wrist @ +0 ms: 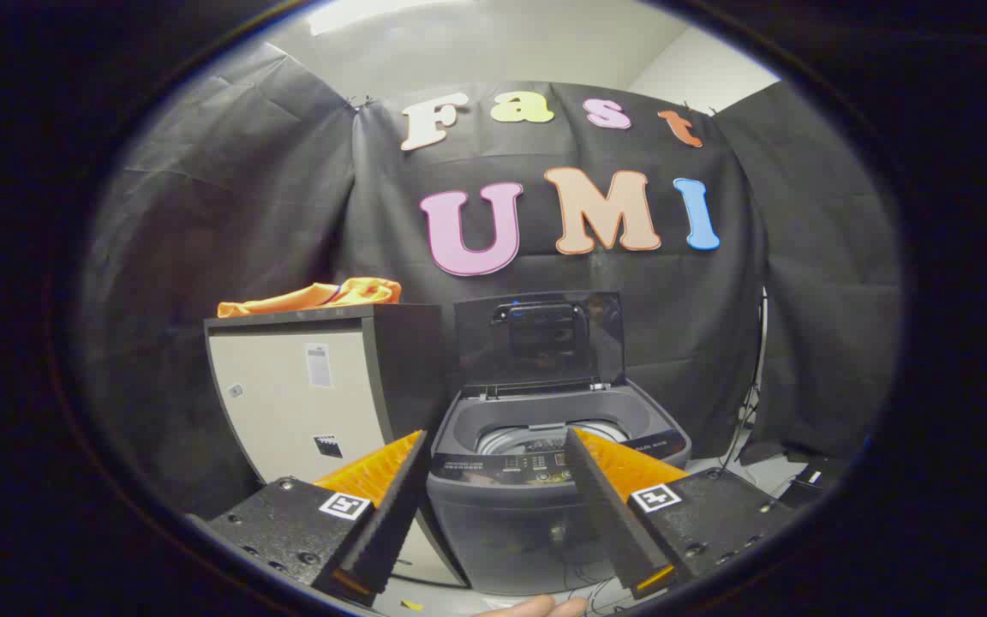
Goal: Put the clothes into the washing machine and then close the washing machine lid.
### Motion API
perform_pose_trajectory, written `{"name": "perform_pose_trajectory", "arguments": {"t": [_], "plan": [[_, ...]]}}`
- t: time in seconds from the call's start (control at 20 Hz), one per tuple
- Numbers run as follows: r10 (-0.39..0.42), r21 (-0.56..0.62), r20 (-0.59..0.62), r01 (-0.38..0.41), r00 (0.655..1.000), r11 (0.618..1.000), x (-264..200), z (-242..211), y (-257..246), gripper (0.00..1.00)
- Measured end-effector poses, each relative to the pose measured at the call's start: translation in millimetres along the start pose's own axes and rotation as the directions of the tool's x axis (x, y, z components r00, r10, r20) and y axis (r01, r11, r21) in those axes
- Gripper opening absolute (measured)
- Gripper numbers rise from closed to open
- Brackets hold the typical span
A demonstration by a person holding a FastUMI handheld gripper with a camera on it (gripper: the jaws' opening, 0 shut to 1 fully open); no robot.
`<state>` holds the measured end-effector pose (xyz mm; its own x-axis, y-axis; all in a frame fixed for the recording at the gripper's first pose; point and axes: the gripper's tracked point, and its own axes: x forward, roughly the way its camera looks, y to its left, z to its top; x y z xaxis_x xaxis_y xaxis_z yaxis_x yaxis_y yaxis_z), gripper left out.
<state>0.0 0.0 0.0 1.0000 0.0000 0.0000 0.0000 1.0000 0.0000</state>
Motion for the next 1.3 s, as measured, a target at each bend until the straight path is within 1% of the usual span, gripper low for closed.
{"name": "perform_pose_trajectory", "arguments": {"t": [0.15, 0.35, 0.6, 0.75, 0.8, 0.9, 1.15, 1.2, 1.3], "plan": [[-0.009, 0.004, -0.006, 0.009, 1.000, 1.000, -1, -2, 1, 0.95], [0.005, 0.000, -0.008, -0.005, 1.000, 1.000, 1, -3, 13, 0.95], [0.016, -0.013, -0.013, -0.016, 1.000, 1.000, 4, -2, 40, 0.95], [0.001, -0.012, -0.023, -0.001, 1.000, 1.000, 9, 0, 59, 0.95], [0.001, -0.016, -0.018, -0.002, 1.000, 1.000, 13, 4, 69, 0.95], [0.038, -0.024, -0.006, -0.039, 0.999, 0.999, 25, 12, 101, 0.95], [0.083, -0.121, -0.020, -0.084, 0.996, 0.989, 58, 39, 176, 0.95], [0.121, -0.132, -0.018, -0.123, 0.992, 0.984, 66, 49, 199, 0.95], [0.172, -0.140, -0.040, -0.176, 0.984, 0.974, 79, 58, 235, 0.96]]}}
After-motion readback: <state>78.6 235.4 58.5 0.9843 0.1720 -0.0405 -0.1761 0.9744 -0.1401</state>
